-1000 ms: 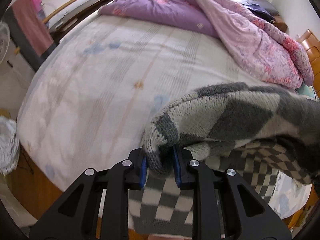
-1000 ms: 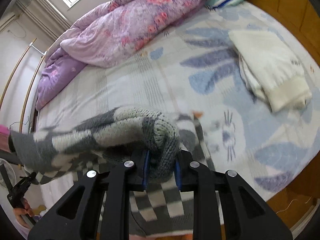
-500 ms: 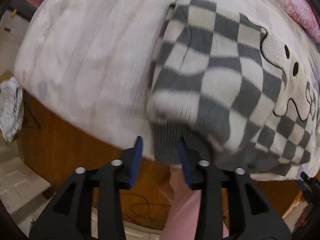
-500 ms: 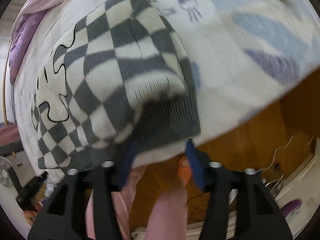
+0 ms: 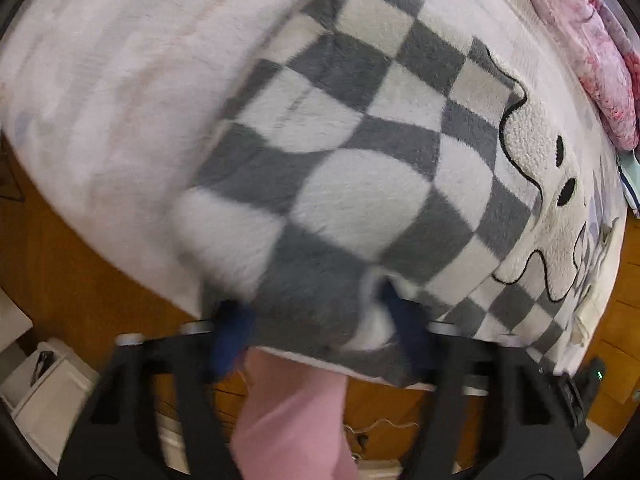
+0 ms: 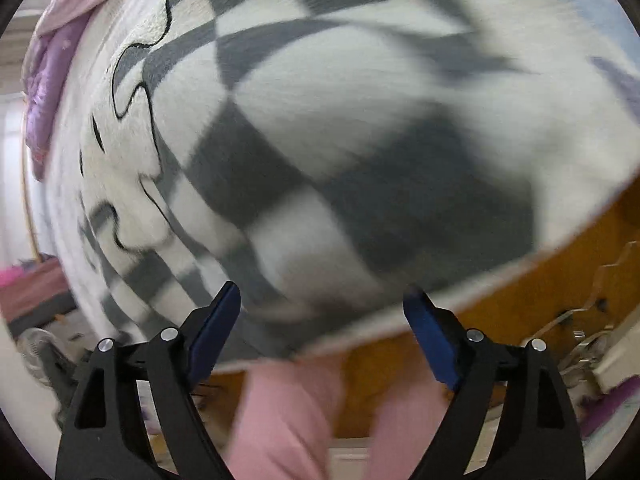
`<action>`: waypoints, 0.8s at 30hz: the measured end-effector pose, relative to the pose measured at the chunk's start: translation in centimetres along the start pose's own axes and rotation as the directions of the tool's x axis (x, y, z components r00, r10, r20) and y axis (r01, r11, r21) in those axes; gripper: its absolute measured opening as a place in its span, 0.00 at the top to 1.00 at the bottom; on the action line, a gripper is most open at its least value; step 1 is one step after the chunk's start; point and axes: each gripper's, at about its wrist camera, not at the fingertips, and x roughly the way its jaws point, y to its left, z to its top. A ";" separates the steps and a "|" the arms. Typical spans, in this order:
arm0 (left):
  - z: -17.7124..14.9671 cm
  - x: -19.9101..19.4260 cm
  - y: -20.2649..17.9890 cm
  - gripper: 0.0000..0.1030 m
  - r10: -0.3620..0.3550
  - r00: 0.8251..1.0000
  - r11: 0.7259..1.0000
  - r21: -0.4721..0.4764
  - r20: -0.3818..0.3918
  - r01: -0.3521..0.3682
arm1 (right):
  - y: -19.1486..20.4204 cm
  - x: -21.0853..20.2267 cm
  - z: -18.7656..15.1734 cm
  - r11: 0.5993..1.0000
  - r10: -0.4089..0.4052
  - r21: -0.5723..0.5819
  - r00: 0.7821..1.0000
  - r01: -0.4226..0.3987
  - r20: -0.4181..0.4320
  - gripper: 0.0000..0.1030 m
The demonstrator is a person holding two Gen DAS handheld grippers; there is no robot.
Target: Fold large clothes
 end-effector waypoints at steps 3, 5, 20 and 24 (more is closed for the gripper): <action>0.5 -0.5 -0.9 0.82 0.020 1.000 0.999 0.041 -0.008 -0.019 | 0.5 0.2 0.6 0.999 0.019 0.041 1.000 -0.019 -0.009 0.63; 0.0 -1.0 -1.5 0.83 0.047 0.999 0.993 0.109 -0.005 -0.046 | 0.4 -1.2 -0.2 0.998 0.045 0.036 0.999 -0.044 -0.006 0.86; -1.2 -0.7 1.5 0.40 0.223 0.973 0.952 0.228 -0.055 -0.205 | -4.0 -2.1 -1.5 0.977 -0.191 0.089 0.981 0.194 -0.038 0.24; 1.1 -4.4 3.9 0.31 0.194 0.981 0.974 0.122 0.001 -0.193 | -7.3 -6.6 -0.3 0.974 -0.104 0.210 0.992 0.088 0.070 0.17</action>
